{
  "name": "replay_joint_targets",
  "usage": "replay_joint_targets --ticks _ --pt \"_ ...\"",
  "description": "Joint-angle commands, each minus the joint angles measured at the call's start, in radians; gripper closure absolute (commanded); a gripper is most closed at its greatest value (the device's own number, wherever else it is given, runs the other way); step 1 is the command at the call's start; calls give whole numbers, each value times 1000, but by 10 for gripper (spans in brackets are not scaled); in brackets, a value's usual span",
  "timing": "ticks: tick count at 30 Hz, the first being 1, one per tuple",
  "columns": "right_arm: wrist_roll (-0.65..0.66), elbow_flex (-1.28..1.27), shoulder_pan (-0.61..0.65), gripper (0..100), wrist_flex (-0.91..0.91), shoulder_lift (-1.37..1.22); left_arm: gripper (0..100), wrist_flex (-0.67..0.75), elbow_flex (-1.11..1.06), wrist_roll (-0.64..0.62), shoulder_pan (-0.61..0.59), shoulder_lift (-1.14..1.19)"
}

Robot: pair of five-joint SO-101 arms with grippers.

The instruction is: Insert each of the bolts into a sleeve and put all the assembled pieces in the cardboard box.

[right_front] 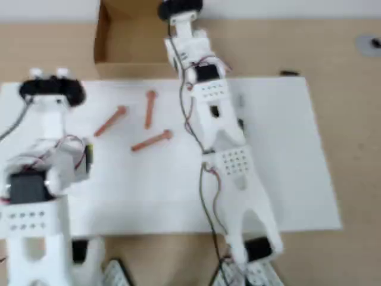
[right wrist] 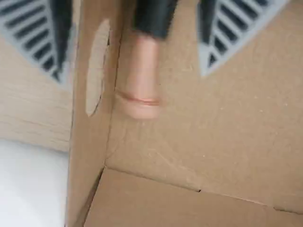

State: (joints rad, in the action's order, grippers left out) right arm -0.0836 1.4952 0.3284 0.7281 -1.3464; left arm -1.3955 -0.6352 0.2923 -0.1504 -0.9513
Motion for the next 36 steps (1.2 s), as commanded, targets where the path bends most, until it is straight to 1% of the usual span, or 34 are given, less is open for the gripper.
replay_joint_targets --ticks 1,4,6,9,12,14,16,18,21,24,26,28,36 --pt "3 105 -10 772 41 19 926 -2 -25 15 -3 -50" --pt "2 177 -8 773 117 22 925 -2 -31 12 -3 -61" --pt "2 174 -10 773 149 53 925 5 -11 12 12 -56" --pt "2 174 -18 774 218 165 923 5 9 11 107 -54" --pt "2 174 -27 774 342 308 876 15 12 35 242 -53" --pt "2 174 -36 774 450 415 836 89 5 61 296 -50" --pt "2 173 -61 774 574 516 820 173 12 58 296 -16" --pt "2 173 -88 774 698 602 822 229 35 58 269 68" --pt "5 173 -153 774 865 702 822 279 123 58 181 262" --pt "6 173 -228 774 990 780 822 279 296 58 81 490" --pt "8 171 -269 774 1045 822 822 222 443 63 29 631" --pt "8 171 -311 774 1060 855 822 127 617 75 -8 769" --pt "8 166 -429 774 1060 934 822 -261 1264 218 -120 1260"
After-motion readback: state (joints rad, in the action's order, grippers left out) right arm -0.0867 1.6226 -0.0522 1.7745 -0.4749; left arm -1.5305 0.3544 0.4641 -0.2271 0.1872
